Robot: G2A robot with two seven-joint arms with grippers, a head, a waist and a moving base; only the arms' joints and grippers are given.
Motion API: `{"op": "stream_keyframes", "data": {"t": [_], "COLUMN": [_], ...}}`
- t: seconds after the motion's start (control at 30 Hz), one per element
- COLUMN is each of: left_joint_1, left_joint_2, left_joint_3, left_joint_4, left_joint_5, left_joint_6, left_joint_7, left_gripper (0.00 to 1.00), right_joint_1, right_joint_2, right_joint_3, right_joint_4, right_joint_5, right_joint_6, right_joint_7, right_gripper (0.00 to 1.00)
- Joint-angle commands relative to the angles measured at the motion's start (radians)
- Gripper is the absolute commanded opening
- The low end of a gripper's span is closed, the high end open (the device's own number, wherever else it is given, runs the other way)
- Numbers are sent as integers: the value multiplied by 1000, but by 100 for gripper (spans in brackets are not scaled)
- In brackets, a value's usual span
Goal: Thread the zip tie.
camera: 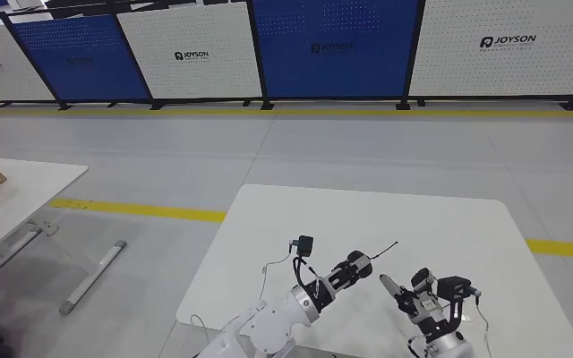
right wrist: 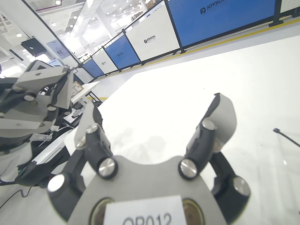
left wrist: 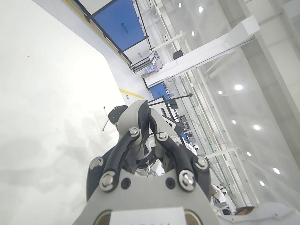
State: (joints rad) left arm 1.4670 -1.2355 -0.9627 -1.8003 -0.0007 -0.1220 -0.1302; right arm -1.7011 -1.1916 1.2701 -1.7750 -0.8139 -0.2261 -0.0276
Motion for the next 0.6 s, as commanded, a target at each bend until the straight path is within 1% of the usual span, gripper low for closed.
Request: {"op": "stream_keyframes", "data": {"t": [0.0,0.13,0.4,0.53,0.57], "left_joint_1": [-3,-15,-18,-25,-27], "left_joint_2": [-1,-4,-5,-8,-9], "left_joint_3": [7,24,27,44,47], "left_joint_4": [3,9,14,22,23], "left_joint_5": [11,19,16,28,29], "left_joint_6": [10,25,30,39,40], "left_joint_7": [-5,-9,-5,-11,-12], "left_gripper": [0,0,0,0,0], "right_joint_1": [6,16,18,24,25], "right_joint_2": [1,1,1,0,0], "right_joint_3": [-3,-15,-15,-16,-17], "right_joint_4": [3,7,8,10,11], "right_joint_5": [-27,-99,-101,-101,-111], "right_joint_6": [3,15,19,17,23], "right_joint_7": [12,31,29,34,33], "right_gripper": [100,100,100,100,92]}}
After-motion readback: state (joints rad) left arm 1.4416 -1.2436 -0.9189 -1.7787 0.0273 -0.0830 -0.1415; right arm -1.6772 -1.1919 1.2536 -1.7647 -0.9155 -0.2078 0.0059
